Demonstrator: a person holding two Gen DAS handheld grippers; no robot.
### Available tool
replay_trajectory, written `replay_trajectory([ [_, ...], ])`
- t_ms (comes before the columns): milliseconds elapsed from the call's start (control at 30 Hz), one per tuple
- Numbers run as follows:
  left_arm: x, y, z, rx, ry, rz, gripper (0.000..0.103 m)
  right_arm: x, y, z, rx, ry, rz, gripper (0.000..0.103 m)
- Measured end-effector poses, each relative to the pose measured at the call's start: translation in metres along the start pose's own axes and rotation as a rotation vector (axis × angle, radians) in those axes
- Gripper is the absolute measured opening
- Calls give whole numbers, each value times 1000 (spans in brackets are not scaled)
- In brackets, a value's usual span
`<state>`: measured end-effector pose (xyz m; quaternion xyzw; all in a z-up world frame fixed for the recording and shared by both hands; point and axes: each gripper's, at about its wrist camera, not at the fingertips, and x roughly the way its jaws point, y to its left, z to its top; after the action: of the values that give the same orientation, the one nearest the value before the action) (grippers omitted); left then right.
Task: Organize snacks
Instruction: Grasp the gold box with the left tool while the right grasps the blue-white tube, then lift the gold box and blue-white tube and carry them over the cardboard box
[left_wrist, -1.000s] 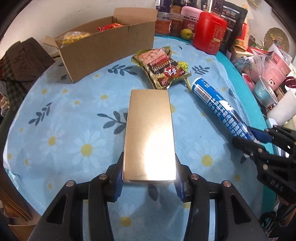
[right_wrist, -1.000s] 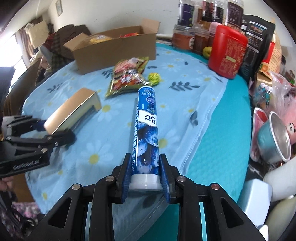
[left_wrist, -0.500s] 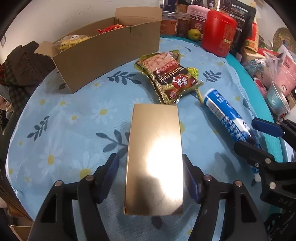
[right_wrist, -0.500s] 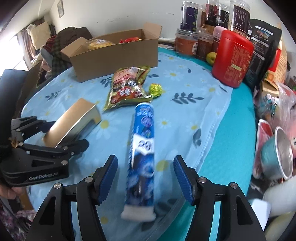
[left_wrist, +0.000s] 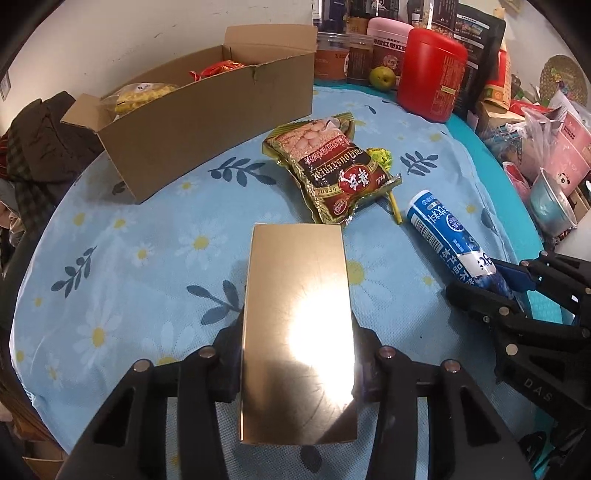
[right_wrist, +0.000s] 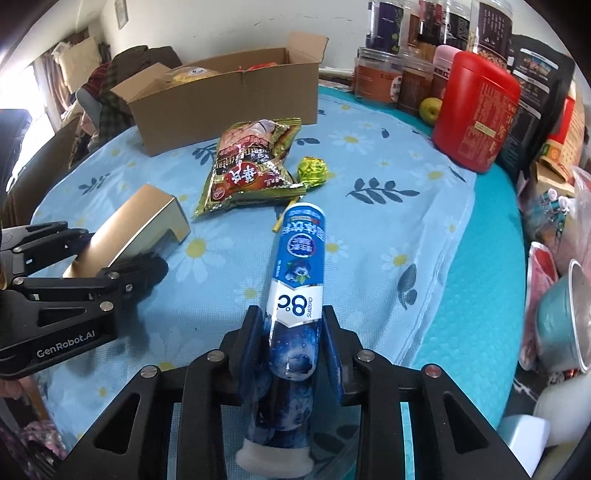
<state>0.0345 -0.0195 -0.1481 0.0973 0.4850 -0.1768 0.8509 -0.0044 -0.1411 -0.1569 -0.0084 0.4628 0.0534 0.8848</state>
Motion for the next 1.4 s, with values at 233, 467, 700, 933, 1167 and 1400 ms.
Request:
replay_trajectory([
  [233, -7, 2, -5, -26, 2, -25, 44, -8, 4, -2, 1, -11, 28, 29],
  [467, -24, 5, -13, -43, -32, -34, 44, -24, 12, -9, -1, -43, 73, 28],
  [700, -44, 12, -20, -60, -76, -39, 44, -41, 26, -13, -6, -81, 110, 28],
  [933, -76, 23, -24, -75, -142, -40, 44, -64, 46, -6, -31, -143, 162, 28],
  [1167, -104, 33, -14, -75, -216, -49, 44, -83, 63, 13, -74, -210, 196, 28],
  [1400, -121, 43, 9, -82, -296, -59, 44, -95, 69, 43, -114, -273, 209, 28],
])
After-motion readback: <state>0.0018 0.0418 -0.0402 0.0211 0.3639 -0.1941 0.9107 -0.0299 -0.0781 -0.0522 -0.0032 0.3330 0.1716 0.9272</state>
